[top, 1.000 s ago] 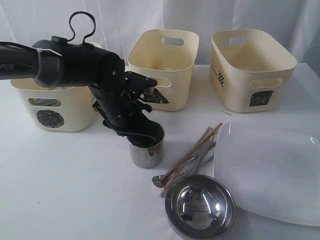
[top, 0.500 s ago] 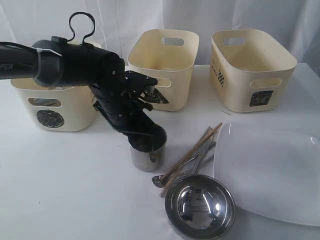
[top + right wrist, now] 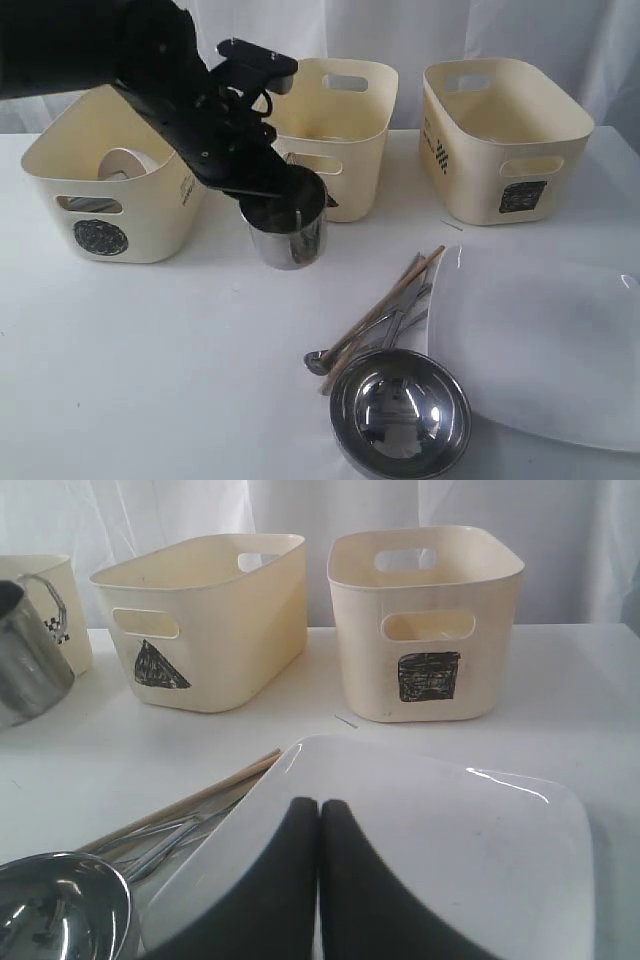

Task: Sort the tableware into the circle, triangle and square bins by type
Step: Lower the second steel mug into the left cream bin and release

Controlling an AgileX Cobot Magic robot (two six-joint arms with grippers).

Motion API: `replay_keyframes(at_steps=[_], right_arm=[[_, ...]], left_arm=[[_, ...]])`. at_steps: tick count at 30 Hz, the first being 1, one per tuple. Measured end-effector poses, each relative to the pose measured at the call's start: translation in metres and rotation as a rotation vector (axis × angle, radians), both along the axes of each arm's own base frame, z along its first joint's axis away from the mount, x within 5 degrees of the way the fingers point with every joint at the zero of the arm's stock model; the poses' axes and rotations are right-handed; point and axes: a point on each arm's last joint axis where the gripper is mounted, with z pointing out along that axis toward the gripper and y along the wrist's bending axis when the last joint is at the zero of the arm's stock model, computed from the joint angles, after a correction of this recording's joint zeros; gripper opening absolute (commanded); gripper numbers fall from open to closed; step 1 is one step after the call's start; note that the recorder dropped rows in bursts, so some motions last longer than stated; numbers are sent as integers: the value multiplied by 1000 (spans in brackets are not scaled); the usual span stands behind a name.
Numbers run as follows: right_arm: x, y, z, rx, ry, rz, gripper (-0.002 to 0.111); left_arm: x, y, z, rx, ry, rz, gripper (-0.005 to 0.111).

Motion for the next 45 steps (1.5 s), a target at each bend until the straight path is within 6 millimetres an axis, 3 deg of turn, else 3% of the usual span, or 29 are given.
replay_keyframes(at_steps=[6,12,26,32,45], right_arm=[[0,0,0,0,0,0,0],[0,0,0,0,0,0,0],[0,0,0,0,0,0,0],[0,0,0,0,0,0,0],[0,0,0,0,0,0,0]], left_arm=[[-13,15,38,-20,-104,-6,0],[-9,48,64,-24,-187,60,0],[29,126,85,-48,-354,286,0],[45,140,75,-38,-368,326,0],[90,158,24,-1,-334,381,0]])
